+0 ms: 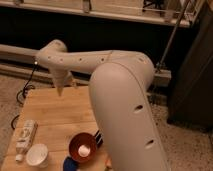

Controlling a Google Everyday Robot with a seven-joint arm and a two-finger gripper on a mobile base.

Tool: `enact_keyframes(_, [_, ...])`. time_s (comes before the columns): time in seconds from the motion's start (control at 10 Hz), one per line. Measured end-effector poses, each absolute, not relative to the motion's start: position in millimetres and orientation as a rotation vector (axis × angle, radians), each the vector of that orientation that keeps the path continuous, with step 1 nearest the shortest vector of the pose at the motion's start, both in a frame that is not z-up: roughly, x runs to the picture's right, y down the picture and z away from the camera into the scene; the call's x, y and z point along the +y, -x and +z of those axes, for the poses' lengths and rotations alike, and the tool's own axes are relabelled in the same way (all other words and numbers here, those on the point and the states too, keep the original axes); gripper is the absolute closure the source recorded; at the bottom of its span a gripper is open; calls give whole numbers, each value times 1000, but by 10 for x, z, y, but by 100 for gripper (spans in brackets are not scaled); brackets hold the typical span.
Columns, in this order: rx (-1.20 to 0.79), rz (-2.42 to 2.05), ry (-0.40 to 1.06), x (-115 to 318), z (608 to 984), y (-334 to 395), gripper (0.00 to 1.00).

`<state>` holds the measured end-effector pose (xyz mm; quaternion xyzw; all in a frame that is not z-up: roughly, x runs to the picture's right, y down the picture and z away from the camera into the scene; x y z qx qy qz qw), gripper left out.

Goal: Move the arm in a circular motion

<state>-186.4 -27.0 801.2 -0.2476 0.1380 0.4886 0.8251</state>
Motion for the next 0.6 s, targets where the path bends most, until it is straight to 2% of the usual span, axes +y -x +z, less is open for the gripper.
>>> enact_keyframes(0.1, [288,1120,507,-634,8259,1426,35])
enact_keyframes(0.3, [301,1276,487,-969,8535,626,35])
enact_keyframes(0.6, [364,1517,484,-930,8656,-555,35])
